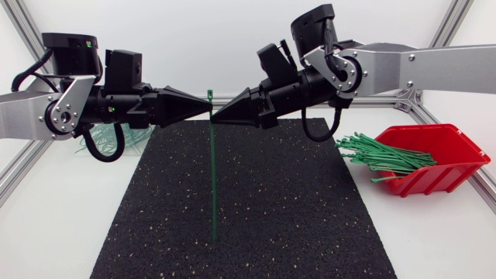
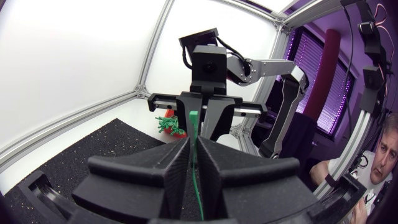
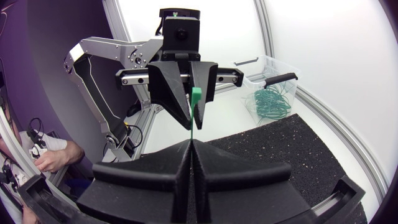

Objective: Take a green cable tie from the red box, thread the tail through the head to close it, then place it in the transparent bin on the left.

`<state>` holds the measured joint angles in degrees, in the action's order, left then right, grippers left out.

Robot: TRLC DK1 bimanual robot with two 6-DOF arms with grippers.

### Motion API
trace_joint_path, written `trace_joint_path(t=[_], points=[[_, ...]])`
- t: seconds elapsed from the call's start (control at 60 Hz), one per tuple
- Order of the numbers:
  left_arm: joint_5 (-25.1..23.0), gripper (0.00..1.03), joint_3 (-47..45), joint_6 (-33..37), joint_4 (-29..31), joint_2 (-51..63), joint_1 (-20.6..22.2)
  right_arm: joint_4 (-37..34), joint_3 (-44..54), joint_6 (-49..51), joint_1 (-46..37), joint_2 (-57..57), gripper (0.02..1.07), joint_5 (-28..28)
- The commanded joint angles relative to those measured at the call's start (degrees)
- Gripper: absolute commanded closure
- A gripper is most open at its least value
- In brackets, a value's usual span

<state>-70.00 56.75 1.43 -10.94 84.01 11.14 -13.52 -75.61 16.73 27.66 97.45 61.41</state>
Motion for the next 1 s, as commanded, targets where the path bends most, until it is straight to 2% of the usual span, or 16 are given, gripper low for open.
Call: trace_joint_path(t=[0.0, 0.483, 0.583, 0.717, 0.983], points=[[0.21, 0.91, 1.70, 1.21, 0.13, -0.69, 0.47, -0.63, 1.26, 0.93, 0.38, -1.03, 1.01, -0.24], [0.83, 0.95, 2.40, 1.64, 0.83, -0.51, 0.73, -0.63, 1.43, 0.93, 0.29, -0.95, 1.01, -0.32], [0.83, 1.00, 2.31, 1.73, 0.92, -0.60, 0.73, -0.63, 1.43, 1.02, 0.29, -1.03, 1.01, -0.32], [1.71, 1.00, 2.22, 4.81, 4.17, -1.13, 1.34, -0.63, 1.52, 1.11, 0.38, -1.03, 1.01, -0.32], [4.08, 1.00, 2.57, 5.69, 5.31, -1.48, 1.34, -0.72, 1.35, 1.11, 0.20, -1.03, 1.01, -0.59]])
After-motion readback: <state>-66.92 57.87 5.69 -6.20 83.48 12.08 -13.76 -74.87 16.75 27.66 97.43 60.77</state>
